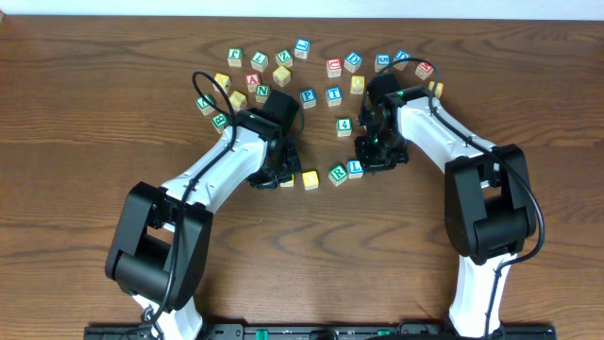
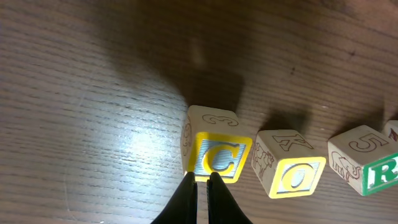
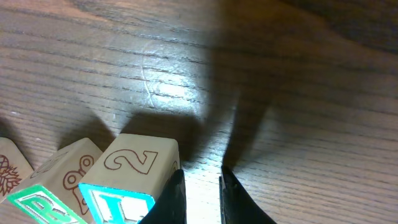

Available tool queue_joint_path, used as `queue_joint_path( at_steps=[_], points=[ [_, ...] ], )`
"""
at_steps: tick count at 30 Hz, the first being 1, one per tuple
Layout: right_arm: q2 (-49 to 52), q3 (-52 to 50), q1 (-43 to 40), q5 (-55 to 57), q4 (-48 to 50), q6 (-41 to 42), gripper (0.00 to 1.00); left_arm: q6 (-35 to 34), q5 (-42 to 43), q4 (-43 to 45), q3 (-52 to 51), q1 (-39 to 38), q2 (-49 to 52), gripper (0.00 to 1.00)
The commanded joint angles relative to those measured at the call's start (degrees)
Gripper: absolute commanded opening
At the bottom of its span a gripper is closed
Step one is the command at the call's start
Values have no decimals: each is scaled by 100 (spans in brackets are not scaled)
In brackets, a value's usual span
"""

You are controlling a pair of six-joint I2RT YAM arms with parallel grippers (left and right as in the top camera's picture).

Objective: Spell out CORL

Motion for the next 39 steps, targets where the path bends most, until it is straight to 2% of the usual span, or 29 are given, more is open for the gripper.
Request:
queue_joint_path(
  at_steps=[1, 14, 25, 31, 34, 39],
  points=[
    [57, -28, 101, -37, 13, 63, 13, -79, 63, 28, -72, -96, 72, 8],
    [57, -28, 365, -39, 33, 70, 15, -101, 68, 232, -72, -293, 72, 8],
    [57, -28, 557, -79, 136, 577, 16, -74, 9, 271, -72, -361, 72, 8],
    [57, -28, 697, -76, 258, 1534, 17, 282, -203, 162, 4, -2, 48, 8],
    [59, -33, 793, -52, 367, 1698, 17, 778, -199, -157, 286, 415, -59, 8],
    [59, -33, 839, -50, 468, 1808, 17, 1294, -197, -505, 415, 671, -334, 8]
  ],
)
